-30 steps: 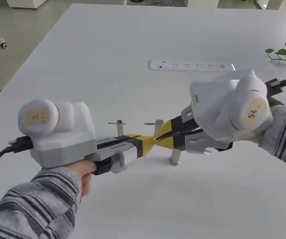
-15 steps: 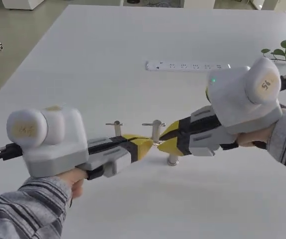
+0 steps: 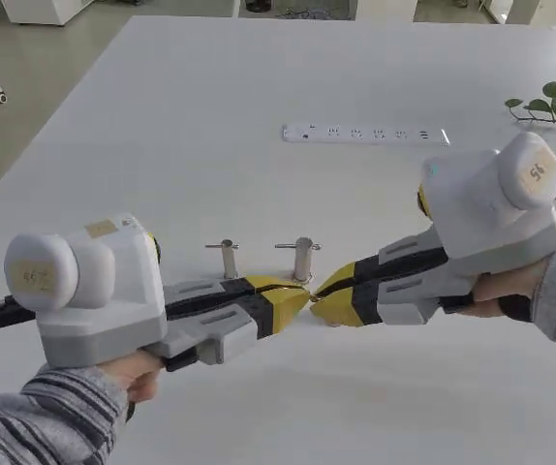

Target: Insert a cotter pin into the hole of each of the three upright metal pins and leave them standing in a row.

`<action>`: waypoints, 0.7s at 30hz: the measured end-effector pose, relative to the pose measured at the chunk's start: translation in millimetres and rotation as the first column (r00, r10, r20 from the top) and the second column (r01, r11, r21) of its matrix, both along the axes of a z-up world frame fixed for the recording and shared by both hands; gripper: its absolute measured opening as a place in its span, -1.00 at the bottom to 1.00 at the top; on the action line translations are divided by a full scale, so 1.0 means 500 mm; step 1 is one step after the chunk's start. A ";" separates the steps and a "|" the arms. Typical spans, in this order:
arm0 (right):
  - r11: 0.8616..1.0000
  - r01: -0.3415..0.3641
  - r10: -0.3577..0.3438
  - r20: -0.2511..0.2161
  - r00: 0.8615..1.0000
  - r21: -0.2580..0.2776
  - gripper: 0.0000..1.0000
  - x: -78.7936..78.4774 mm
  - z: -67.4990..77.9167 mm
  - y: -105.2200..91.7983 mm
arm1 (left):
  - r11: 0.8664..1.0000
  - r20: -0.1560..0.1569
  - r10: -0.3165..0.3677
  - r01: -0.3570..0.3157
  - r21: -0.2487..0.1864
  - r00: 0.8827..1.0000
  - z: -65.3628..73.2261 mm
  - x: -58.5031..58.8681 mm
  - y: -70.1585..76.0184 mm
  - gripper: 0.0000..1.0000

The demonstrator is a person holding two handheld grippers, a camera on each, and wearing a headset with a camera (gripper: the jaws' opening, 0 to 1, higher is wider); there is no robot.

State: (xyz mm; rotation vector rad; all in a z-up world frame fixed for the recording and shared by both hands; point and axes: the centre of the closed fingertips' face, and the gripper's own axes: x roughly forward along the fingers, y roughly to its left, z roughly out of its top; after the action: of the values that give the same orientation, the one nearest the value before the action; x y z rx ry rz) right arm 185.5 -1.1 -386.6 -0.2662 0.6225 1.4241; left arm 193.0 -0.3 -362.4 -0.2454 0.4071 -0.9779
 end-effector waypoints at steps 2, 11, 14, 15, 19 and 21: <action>1.000 -0.006 0.006 0.011 1.000 0.000 -0.98 -0.002 0.001 -0.001 | 1.000 -0.002 -0.003 0.003 -0.002 1.000 0.000 -0.002 -0.001 -1.00; 0.996 -0.069 0.073 0.086 0.994 -0.047 -1.00 -0.011 -0.003 -0.008 | 1.000 -0.040 -0.015 0.014 -0.027 0.999 -0.010 -0.011 -0.005 -1.00; 0.994 -0.091 0.098 0.111 0.989 -0.068 -1.00 -0.014 -0.007 -0.009 | 1.000 -0.034 -0.024 0.024 -0.017 0.999 -0.014 -0.014 -0.007 -1.00; 0.992 -0.100 0.109 0.123 0.986 -0.074 -1.00 -0.014 -0.008 -0.010 | 1.000 -0.033 -0.026 0.026 -0.014 0.999 -0.014 -0.015 -0.007 -1.00; 0.986 -0.133 0.149 0.169 0.974 -0.101 -1.00 -0.016 -0.011 -0.011 | 1.000 -0.004 -0.025 0.025 0.014 1.000 -0.017 -0.012 -0.007 -0.99; 0.982 -0.147 0.169 0.199 0.965 -0.122 -1.00 -0.015 -0.014 -0.013 | 0.999 0.013 -0.021 0.021 0.027 1.000 -0.018 -0.008 -0.008 -0.97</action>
State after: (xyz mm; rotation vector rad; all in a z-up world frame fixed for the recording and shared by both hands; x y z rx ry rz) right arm 178.2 -7.6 -393.7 -0.5534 0.5136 1.4944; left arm 188.9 -4.2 -371.2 -0.2104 0.4114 -0.9938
